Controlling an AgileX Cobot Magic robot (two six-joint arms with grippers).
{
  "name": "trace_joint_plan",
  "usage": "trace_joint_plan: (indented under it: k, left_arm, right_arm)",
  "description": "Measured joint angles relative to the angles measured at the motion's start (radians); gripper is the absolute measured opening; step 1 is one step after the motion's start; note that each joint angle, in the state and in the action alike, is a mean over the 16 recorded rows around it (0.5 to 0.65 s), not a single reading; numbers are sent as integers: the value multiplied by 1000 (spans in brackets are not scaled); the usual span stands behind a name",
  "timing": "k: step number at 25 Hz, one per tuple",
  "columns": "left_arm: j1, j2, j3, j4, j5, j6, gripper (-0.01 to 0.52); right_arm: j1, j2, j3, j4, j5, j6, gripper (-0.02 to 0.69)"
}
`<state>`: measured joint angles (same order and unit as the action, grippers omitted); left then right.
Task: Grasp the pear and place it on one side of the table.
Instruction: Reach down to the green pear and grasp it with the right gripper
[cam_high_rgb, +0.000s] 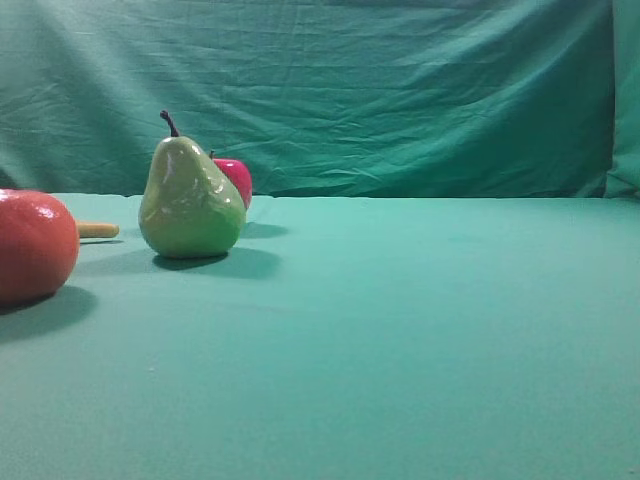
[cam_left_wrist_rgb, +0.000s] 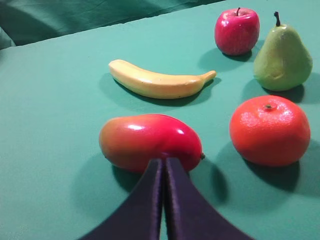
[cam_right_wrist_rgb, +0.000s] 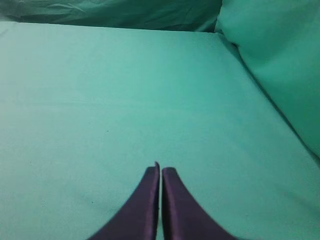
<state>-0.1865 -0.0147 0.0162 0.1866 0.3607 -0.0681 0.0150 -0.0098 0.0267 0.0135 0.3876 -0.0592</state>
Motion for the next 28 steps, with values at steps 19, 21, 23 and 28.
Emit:
trace_joint_plan:
  k: [19, 21, 23, 28]
  left_arm:
    - [0, 0, 0, 0, 0, 0, 0]
    - [0, 0, 0, 0, 0, 0, 0]
    - [0, 0, 0, 0, 0, 0, 0]
    - [0, 0, 0, 0, 0, 0, 0]
  right_arm:
    - [0, 0, 0, 2, -36, 1, 0]
    - [0, 0, 0, 11, -70, 7, 0]
    - [0, 0, 0, 22, -112, 15, 0]
    - [2, 1, -7, 54, -210, 45, 0]
